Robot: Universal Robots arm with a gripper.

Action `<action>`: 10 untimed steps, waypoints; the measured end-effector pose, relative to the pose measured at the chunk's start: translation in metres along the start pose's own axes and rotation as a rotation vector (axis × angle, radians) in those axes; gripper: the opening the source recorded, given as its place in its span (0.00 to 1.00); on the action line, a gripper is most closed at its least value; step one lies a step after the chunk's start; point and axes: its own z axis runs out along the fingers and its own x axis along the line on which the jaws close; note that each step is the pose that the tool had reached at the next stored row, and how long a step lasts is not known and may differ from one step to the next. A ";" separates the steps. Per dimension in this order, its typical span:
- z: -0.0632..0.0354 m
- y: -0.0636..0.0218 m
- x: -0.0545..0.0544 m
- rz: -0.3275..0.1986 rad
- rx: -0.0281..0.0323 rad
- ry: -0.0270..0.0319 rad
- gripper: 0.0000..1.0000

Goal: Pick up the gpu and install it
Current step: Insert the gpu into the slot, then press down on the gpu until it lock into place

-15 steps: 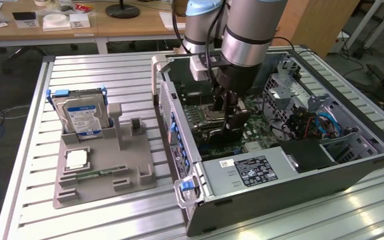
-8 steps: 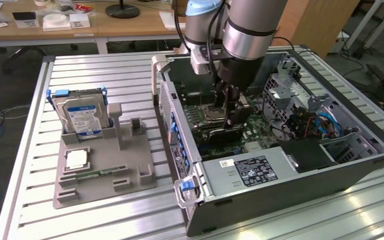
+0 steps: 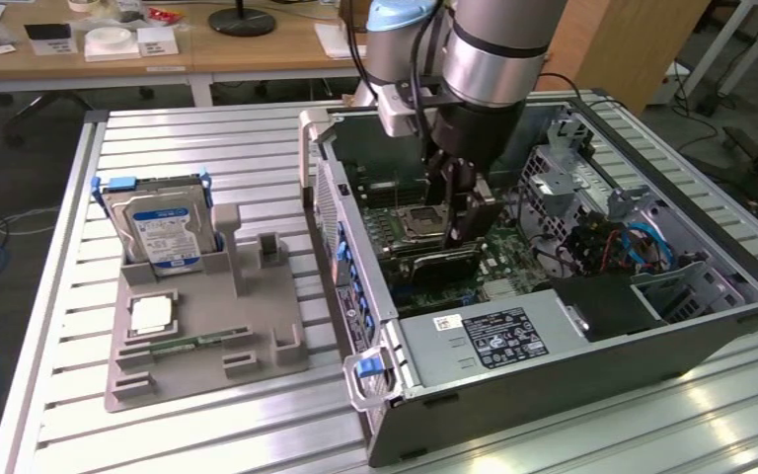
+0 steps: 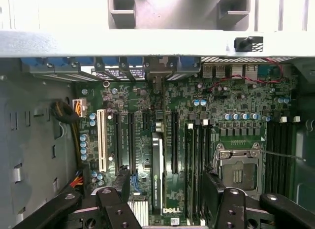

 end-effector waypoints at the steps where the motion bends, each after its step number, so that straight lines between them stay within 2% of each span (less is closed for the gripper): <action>1: -0.0011 0.0000 0.000 0.000 0.0000 0.0000 0.70; 10: -0.0025 0.0000 0.000 0.000 0.0000 0.0000 0.70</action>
